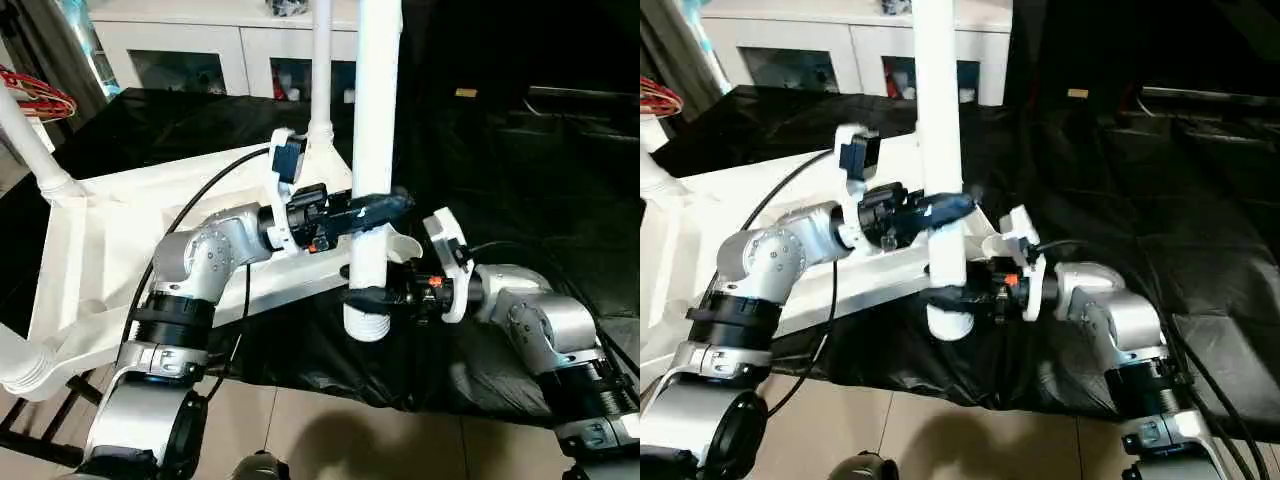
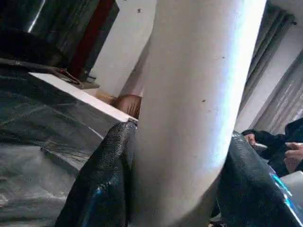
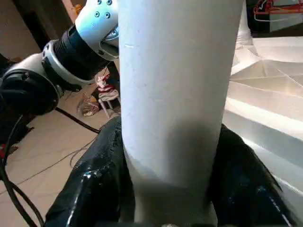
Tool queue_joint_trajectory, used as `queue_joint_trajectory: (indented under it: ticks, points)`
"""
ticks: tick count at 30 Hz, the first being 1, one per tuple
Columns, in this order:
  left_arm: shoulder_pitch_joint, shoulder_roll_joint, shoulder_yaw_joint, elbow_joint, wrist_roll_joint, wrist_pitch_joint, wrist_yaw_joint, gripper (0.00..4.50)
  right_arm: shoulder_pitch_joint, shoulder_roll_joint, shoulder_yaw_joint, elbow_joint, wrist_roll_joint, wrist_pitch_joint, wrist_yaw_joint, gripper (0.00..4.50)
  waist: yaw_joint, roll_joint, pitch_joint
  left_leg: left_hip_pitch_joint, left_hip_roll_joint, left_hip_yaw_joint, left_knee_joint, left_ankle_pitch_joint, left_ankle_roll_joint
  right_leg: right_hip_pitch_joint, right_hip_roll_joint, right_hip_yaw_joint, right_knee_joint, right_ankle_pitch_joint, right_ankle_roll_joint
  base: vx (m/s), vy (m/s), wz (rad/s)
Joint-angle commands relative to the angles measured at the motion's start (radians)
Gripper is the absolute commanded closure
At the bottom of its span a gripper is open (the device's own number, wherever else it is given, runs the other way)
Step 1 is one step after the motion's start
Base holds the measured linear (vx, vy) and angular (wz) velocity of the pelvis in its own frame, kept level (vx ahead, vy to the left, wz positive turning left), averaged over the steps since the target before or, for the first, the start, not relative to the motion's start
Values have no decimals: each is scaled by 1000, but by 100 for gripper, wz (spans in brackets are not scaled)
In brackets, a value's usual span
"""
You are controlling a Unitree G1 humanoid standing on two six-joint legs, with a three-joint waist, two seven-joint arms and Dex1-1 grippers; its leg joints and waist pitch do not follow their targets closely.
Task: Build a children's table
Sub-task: Insert table leg to table base
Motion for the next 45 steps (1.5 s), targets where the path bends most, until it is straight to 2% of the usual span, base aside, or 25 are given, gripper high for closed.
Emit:
queue_joint_trajectory:
  ticks: [1, 3, 4, 8, 10, 13, 15, 16, 17, 19, 23, 28, 29, 36, 38, 41, 45]
  points:
    - [10, -12, -3, -35, -19, 7, 18, 240, 4, -5, -3, -12, -37, -66, -34, 253, 3, -15, -77, 22, 43, -15, -72, -231, 29, 53, -61, 38, -73, -287, -197, 0, 0, 0]
    - [11, -13, 0, -37, -20, 6, 24, 244, 4, -2, -4, -8, -46, -78, -43, 253, 2, -16, -77, 22, 41, -14, -71, -224, 29, 53, -60, 37, -73, -276, -198, 0, 0, 0]
    - [19, -22, 7, -52, -9, -10, 61, 244, 2, 11, -18, -4, -54, -80, -81, 198, 1, -18, -78, 20, 41, -14, -71, -214, 32, 54, -61, 38, -70, -262, -200, 0, 0, 0]
    - [26, -33, 10, -64, 27, -58, 115, 244, -1, 23, -37, -12, -36, -57, -111, 178, -2, -18, -77, 20, 39, -14, -70, -211, 38, 55, -59, 37, -73, -265, -191, 0, 0, 0]
    - [31, -35, -10, -81, 97, -120, 193, 250, 4, 34, -42, -22, -57, -75, -171, 154, -3, -17, -77, 20, 42, -16, -73, -214, 32, 53, -58, 38, -75, -276, -180, 0, 0, 0]
    - [41, -34, -33, -111, 158, -165, 258, 257, 7, 49, -47, -21, -80, -86, -232, 139, -5, -19, -77, 22, 41, -17, -75, -221, 17, 53, -60, 39, -76, -293, -159, 0, 0, 0]
    - [42, -38, -32, -118, 170, -170, 286, 257, 7, 52, -50, -21, -83, -83, -249, 139, -5, -19, -78, 21, 40, -15, -73, -214, 20, 53, -60, 39, -75, -282, -159, 0, 0, 0]
    - [47, -51, -29, -141, 203, -191, 368, 258, 11, 60, -59, -31, -82, -69, -283, 139, -5, -19, -79, 20, 41, -16, -73, -207, 20, 54, -59, 39, -73, -266, -162, 0, 0, 0]
    - [48, -54, -28, -147, 210, -195, 388, 259, 13, 62, -61, -34, -83, -65, -294, 139, -5, -21, -79, 20, 42, -17, -72, -204, 21, 55, -59, 38, -71, -252, -164, 0, 0, 0]
    - [63, -66, -33, -186, 241, -212, 448, 259, 21, 71, -71, -52, -76, -41, -333, 139, -6, -24, -78, 18, 40, -15, -72, -197, 28, 55, -59, 39, -74, -254, -160, 0, 0, 0]
    - [94, -100, -46, -257, 256, -210, 521, 260, 42, 80, -69, -86, -68, -6, -376, 139, -5, -24, -78, 18, 39, -14, -71, -196, 29, 53, -58, 39, -75, -271, -153, 0, 0, 0]
    - [114, -121, -67, -297, 257, -206, 555, 260, 44, 93, -67, -92, -59, 17, -405, 139, -7, -22, -76, 20, 39, -15, -74, -224, 20, 50, -57, 38, -80, -309, -141, 0, 0, 0]
    - [114, -123, -68, -298, 257, -207, 557, 260, 43, 94, -67, -92, -59, 18, -406, 139, -8, -19, -75, 19, 39, -15, -74, -230, 17, 50, -56, 39, -81, -305, -142, 0, 0, 0]
    - [114, -134, -81, -303, 258, -208, 583, 260, 38, 100, -65, -104, -56, 42, -429, 139, -8, -21, -77, 18, 36, -15, -72, -209, 18, 52, -55, 39, -78, -269, -141, 0, 0, 0]
    - [114, -133, -83, -305, 256, -207, 584, 260, 38, 100, -64, -104, -56, 43, -431, 166, -8, -22, -78, 18, 36, -14, -71, -206, 19, 53, -55, 39, -77, -265, -141, 0, 0, 0]
    - [117, -131, -89, -307, 252, -207, 583, 260, 35, 98, -53, -91, -67, 34, -428, 176, -8, -22, -78, 18, 37, -15, -71, -210, 19, 52, -56, 39, -77, -268, -143, 0, 0, 0]
    - [123, -131, -91, -316, 242, -195, 577, 260, 33, 96, -45, -87, -69, 27, -417, 217, -9, -21, -78, 18, 37, -15, -72, -212, 17, 53, -56, 39, -77, -269, -143, 0, 0, 0]
